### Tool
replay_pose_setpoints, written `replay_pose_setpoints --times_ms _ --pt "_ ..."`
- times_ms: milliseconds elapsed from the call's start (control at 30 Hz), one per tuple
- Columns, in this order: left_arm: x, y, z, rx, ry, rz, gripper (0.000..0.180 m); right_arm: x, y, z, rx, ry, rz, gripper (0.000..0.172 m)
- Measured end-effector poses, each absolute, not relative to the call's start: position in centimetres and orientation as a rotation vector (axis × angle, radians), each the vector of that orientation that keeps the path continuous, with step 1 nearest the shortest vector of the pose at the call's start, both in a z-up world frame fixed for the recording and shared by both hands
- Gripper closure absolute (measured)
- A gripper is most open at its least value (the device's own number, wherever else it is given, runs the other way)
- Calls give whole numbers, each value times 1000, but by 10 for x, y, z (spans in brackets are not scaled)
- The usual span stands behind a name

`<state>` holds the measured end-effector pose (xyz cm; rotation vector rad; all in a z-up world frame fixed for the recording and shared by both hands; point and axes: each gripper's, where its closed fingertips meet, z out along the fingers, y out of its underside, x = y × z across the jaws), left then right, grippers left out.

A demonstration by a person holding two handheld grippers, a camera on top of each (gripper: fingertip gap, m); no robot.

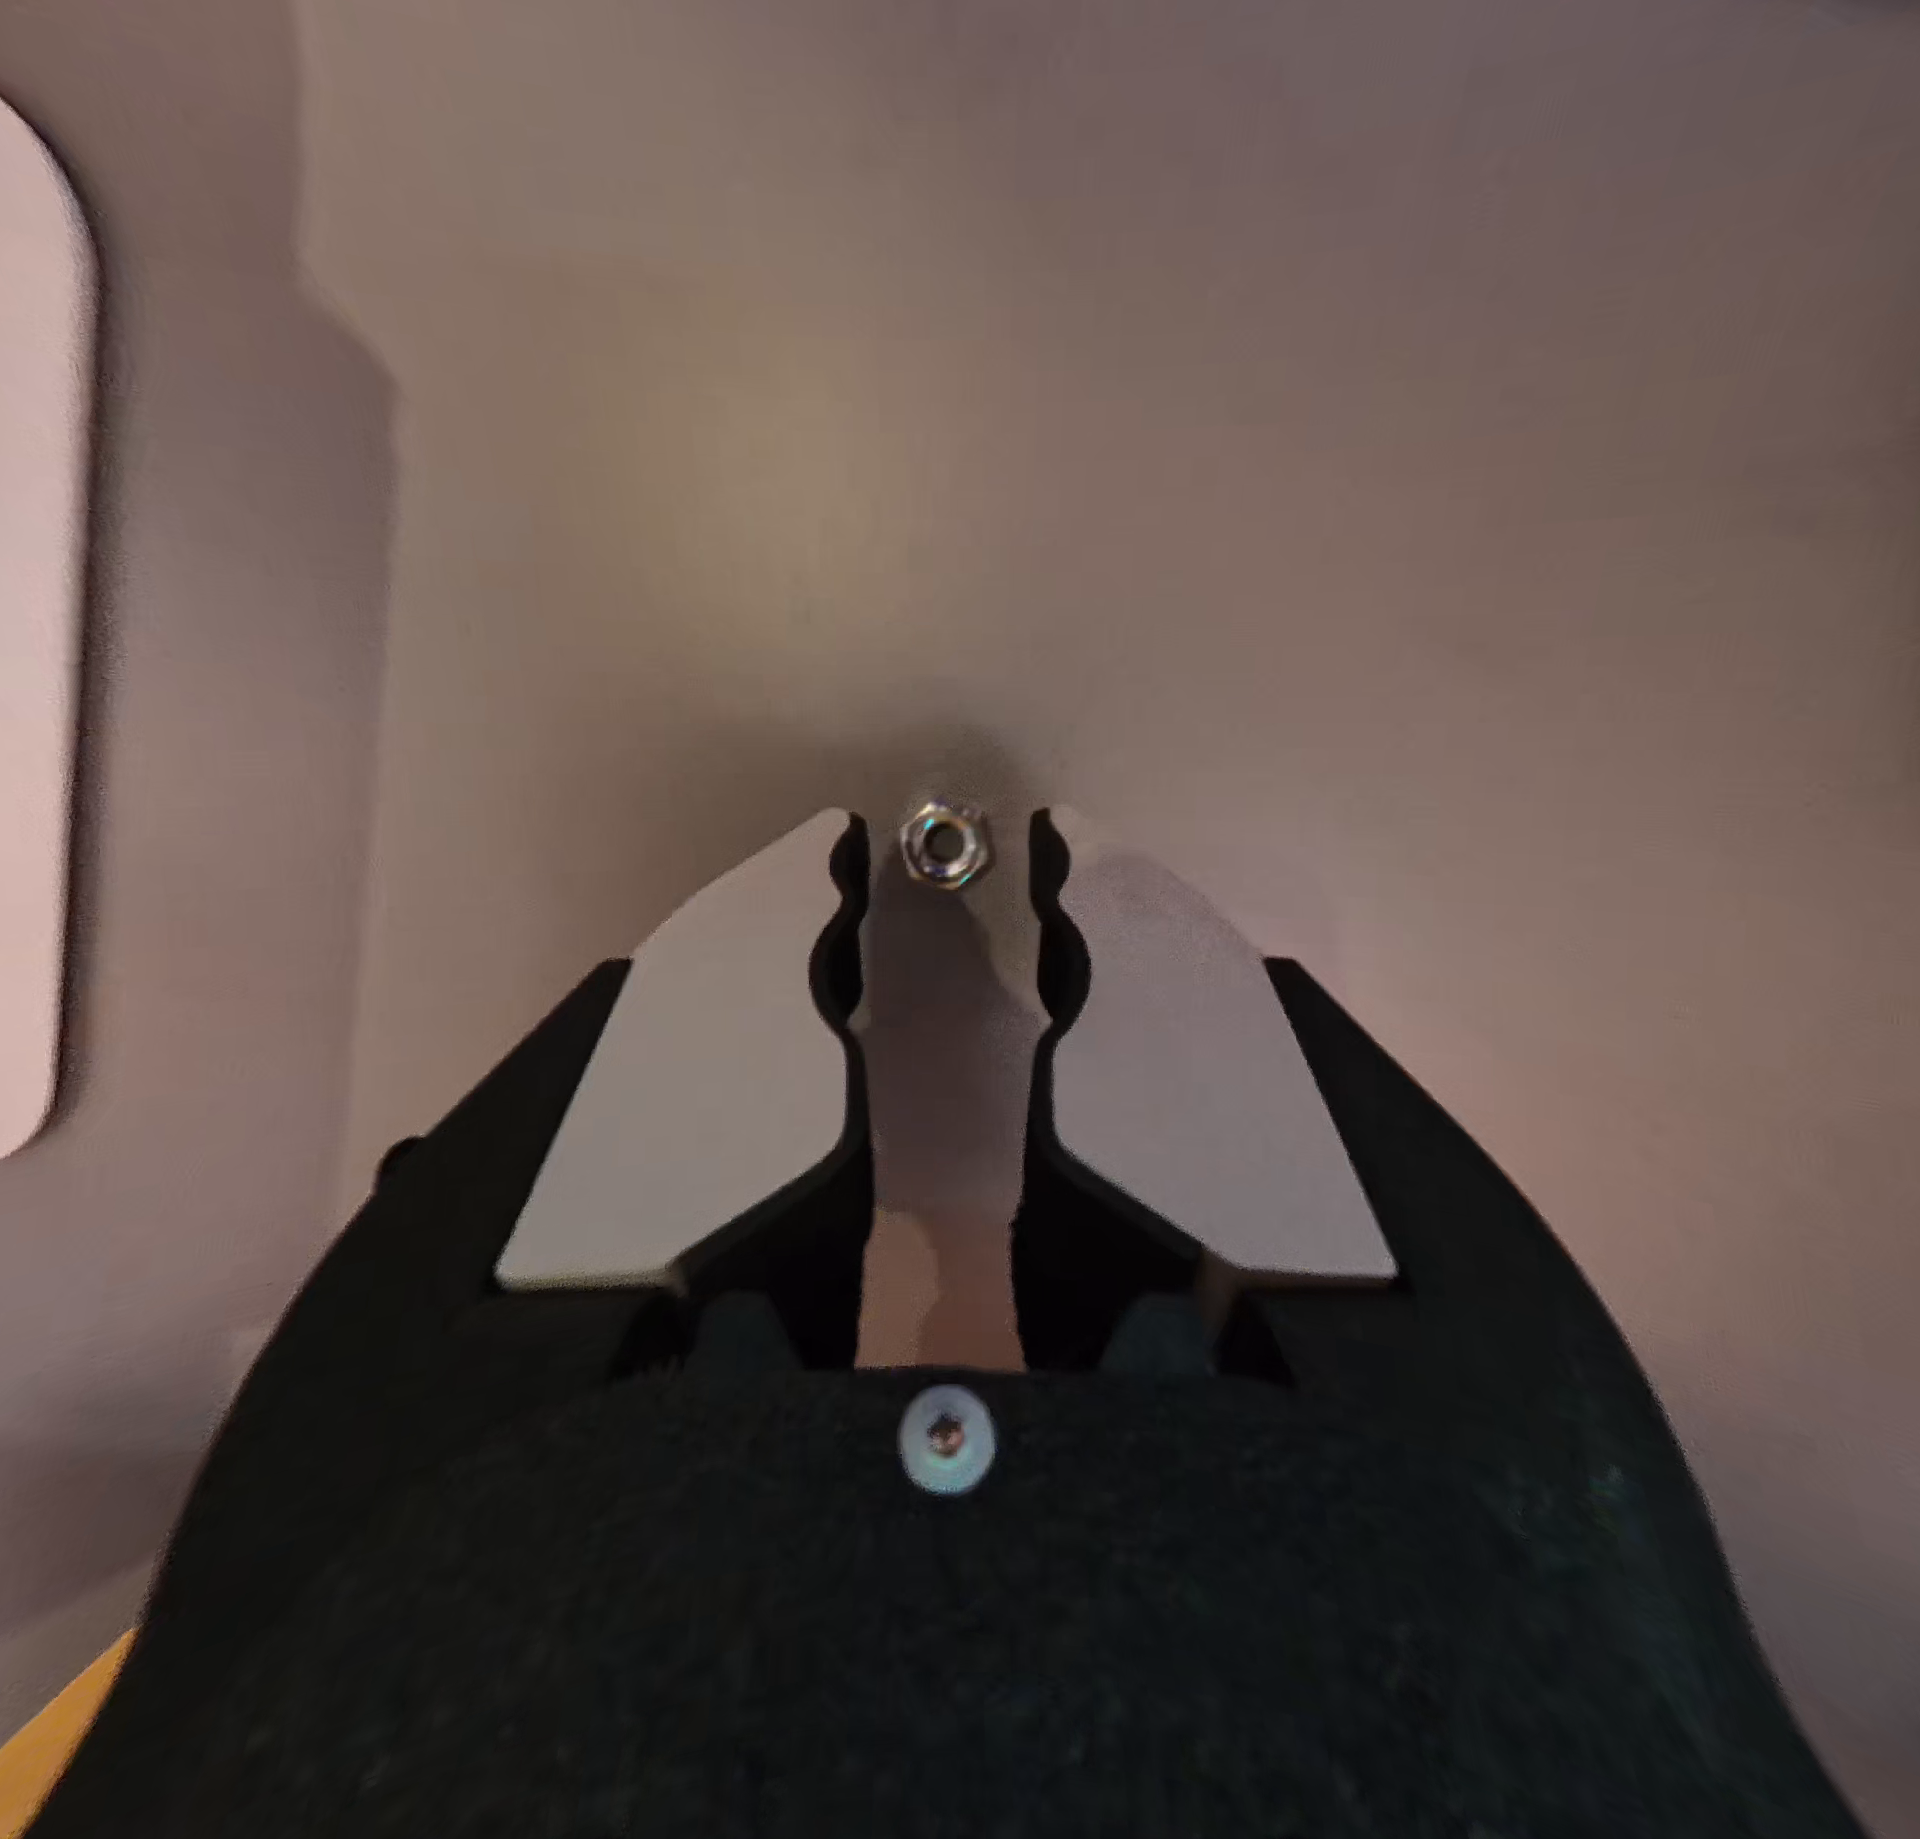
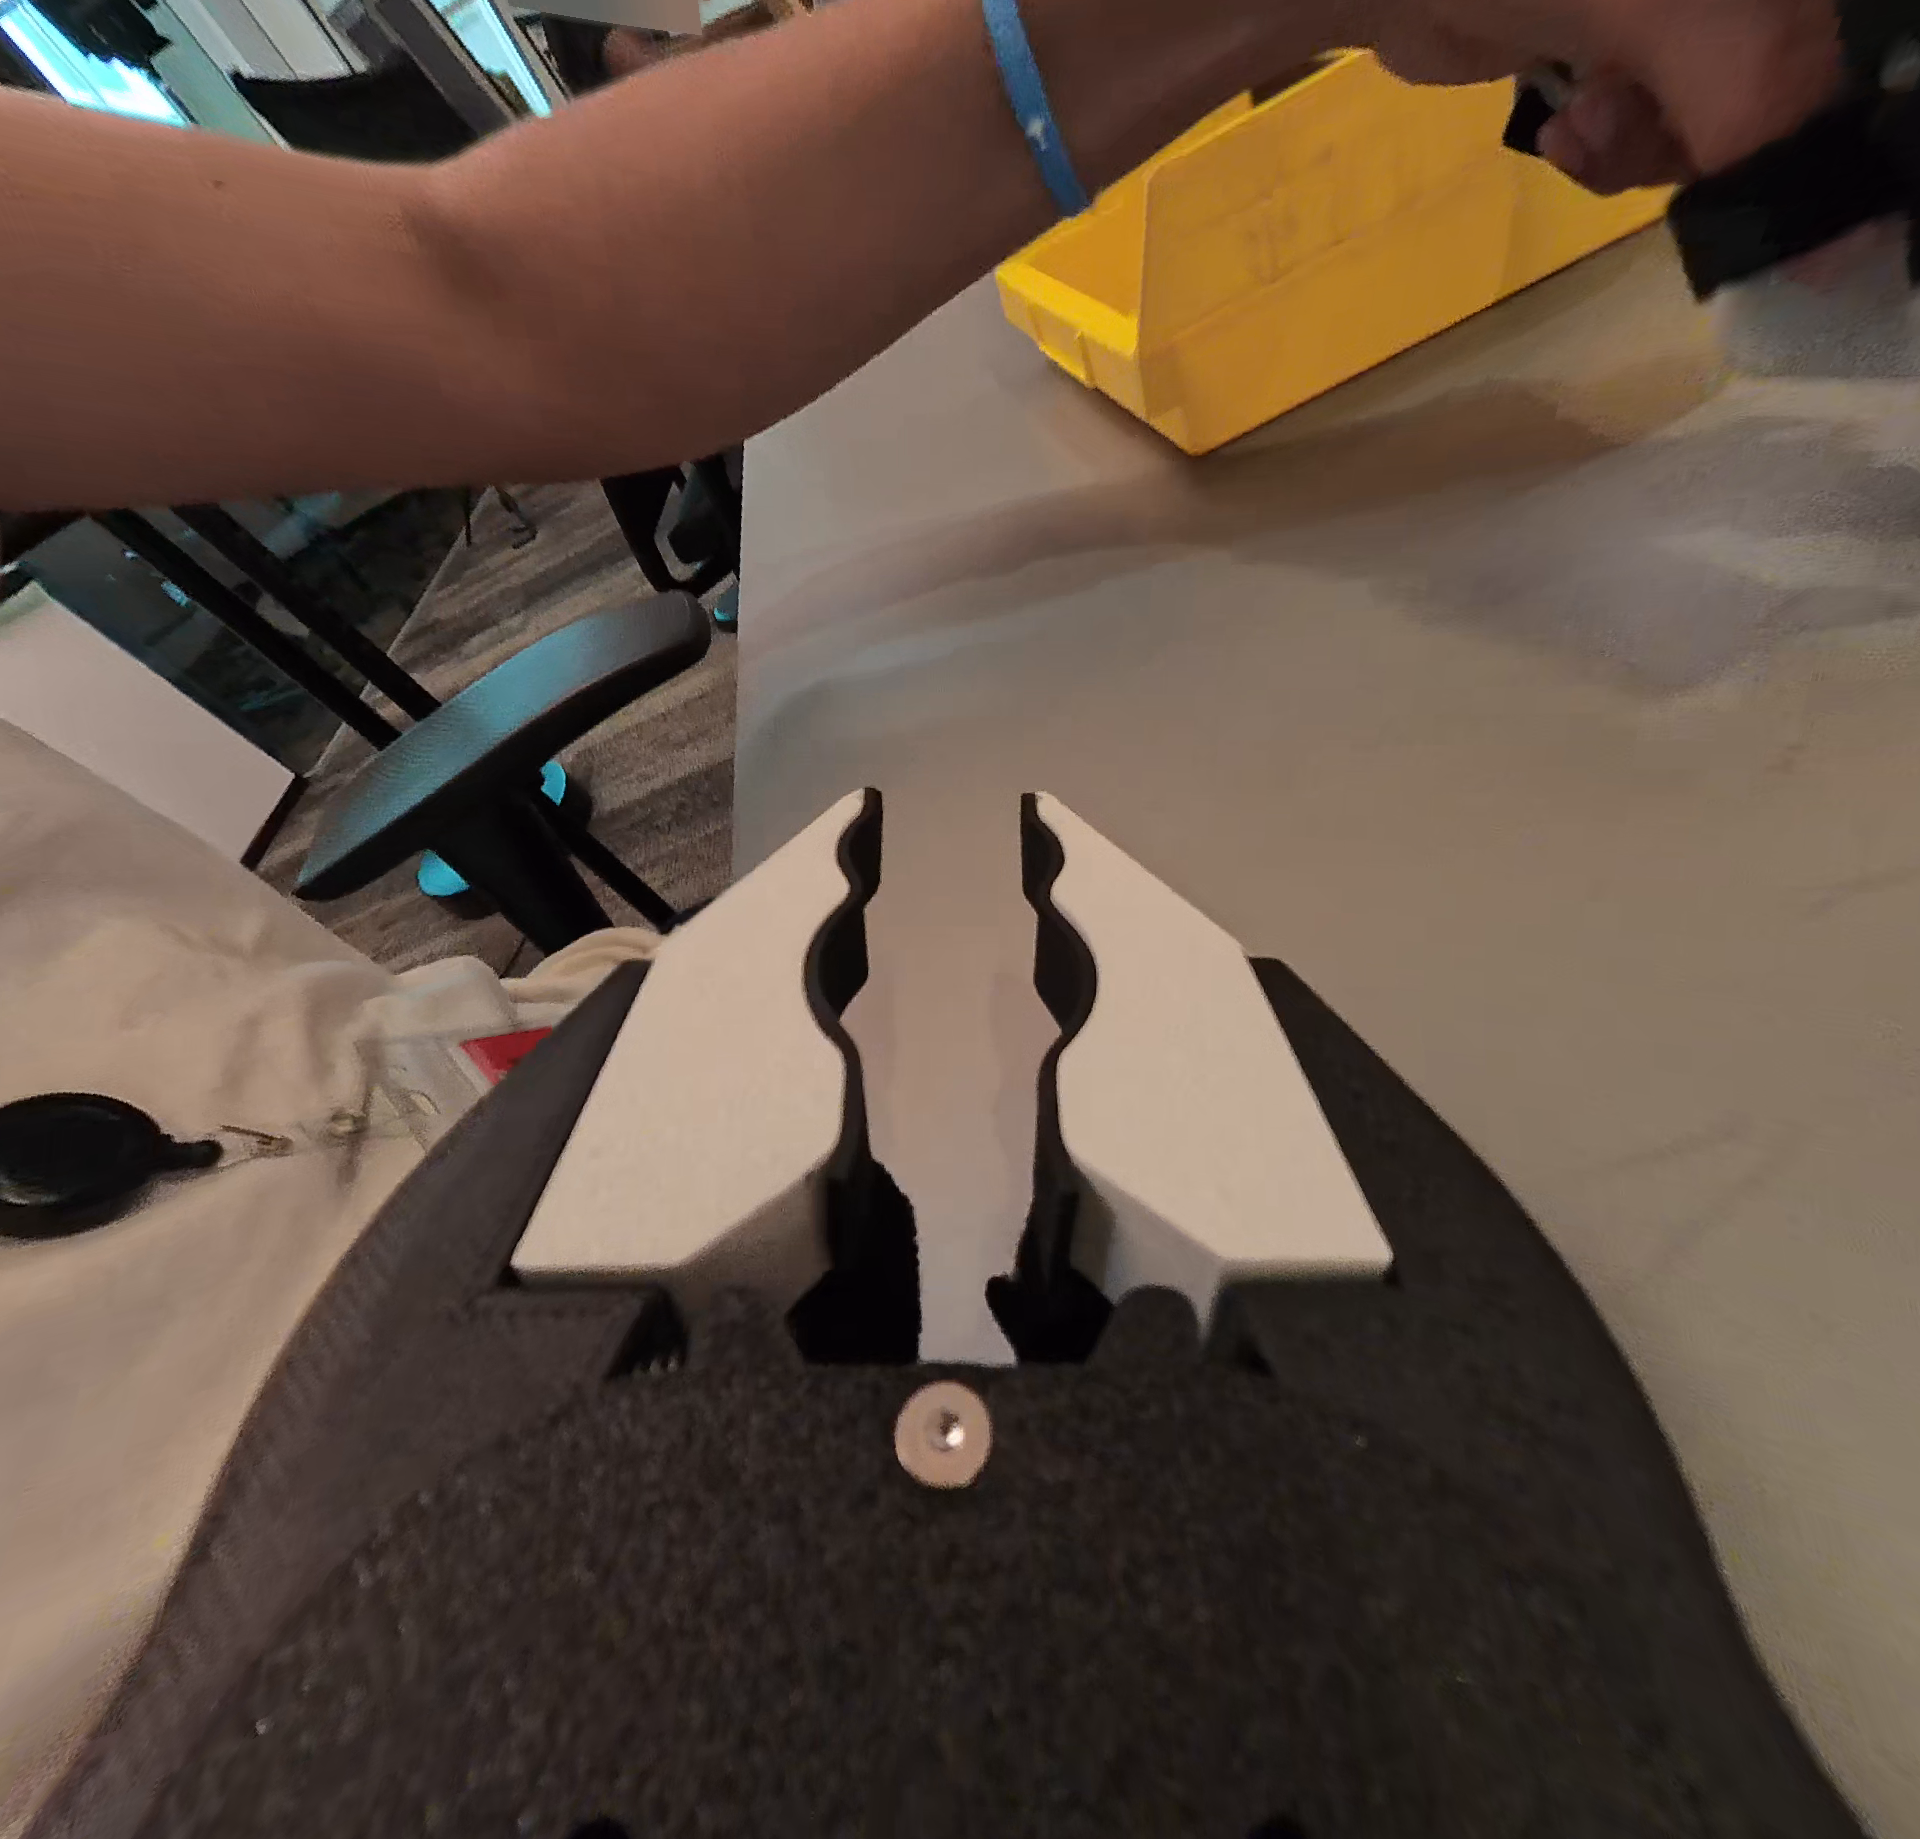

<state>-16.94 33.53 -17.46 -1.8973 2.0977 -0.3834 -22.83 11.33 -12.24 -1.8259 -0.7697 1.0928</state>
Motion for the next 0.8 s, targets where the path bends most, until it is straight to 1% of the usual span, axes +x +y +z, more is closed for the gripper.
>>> replay_pose_setpoints --times_ms 100,167,233,267,367,433,467,633,700,800 --pt "-169 324 -111 -1754 1950 -670 152 -222 119 -116 -1795 -733 1078 144" --pt "-190 329 -64 -1702 1820 -766 151 -214 129 -111 -1777 -668 1039 143" --pt "-226 350 -36 -1737 1713 -732 142 -205 138 -108 -1772 -610 1005 143" --pt "-248 363 -32 -1782 1695 -673 136 -202 140 -107 -1767 -597 998 143" --pt "-321 418 -46 -1886 1725 -311 136 -199 142 -103 -1753 -578 1011 144" --pt "-358 452 -65 -1937 1743 -113 144 -200 141 -103 -1753 -576 1046 144" --pt "-371 466 -76 -1982 1741 -61 144 -202 141 -104 -1760 -579 1060 144" --pt "-402 511 -142 -2266 1705 16 143 -202 143 -107 -1775 -595 1060 144" --pt "-411 526 -161 -2319 1680 75 145 -200 144 -107 -1775 -585 1064 144" --pt "-414 533 -183 -2403 1641 56 149 -197 146 -107 -1775 -575 1063 144"
